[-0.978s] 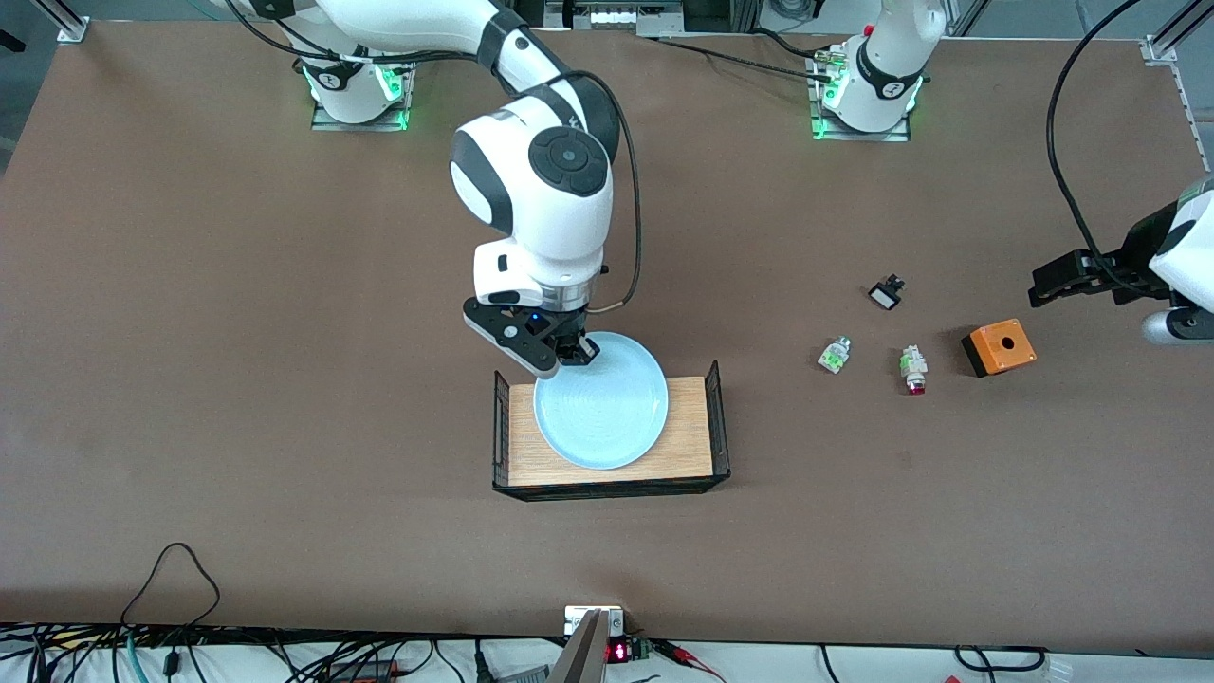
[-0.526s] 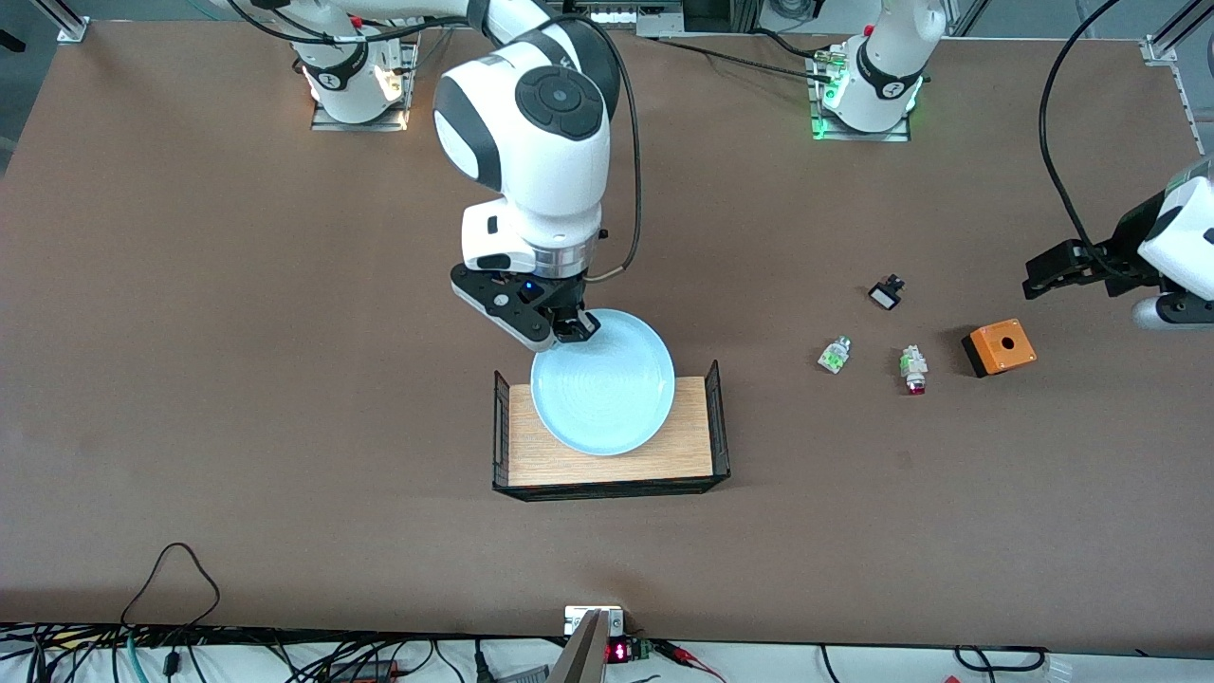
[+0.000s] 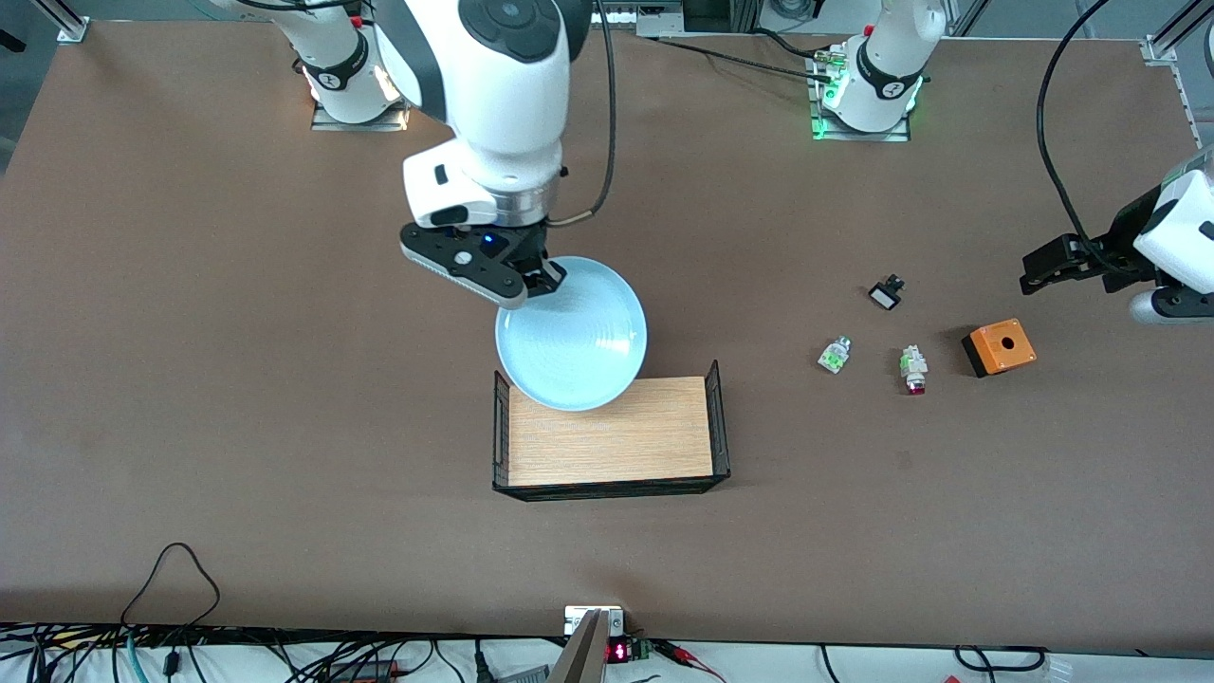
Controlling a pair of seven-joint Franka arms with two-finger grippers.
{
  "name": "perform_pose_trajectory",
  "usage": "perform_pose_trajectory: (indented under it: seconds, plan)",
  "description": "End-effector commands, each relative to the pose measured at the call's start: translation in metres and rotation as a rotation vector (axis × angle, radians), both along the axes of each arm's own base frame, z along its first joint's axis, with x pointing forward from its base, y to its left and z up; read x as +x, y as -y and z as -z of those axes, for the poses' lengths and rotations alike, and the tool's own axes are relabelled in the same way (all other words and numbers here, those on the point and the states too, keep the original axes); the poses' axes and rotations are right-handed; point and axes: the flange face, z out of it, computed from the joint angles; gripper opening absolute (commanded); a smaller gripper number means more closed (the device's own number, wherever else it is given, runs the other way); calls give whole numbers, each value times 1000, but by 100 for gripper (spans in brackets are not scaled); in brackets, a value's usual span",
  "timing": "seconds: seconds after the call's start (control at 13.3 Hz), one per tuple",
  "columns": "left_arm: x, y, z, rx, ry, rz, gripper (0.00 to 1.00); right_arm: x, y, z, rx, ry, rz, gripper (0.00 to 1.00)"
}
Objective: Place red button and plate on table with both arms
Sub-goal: 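Lift the blue plate out of the tray with the right gripper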
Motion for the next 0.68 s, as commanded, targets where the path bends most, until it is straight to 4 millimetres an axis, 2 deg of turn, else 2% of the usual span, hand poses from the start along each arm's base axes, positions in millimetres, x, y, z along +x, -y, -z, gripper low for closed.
perform_pose_trajectory:
  seconds: [0.0,0.23,0.6]
  plan:
    - [-5,3,-1,-6,3,11,100,9,38,-20,1,-73,-95,0]
    - [-5,4,-2,-14,3,24,100,29,95,-38,24,-127,-165,0]
    - [-5,4,-2,-13,2,43,100,65,193,-43,3,-220,-352,0]
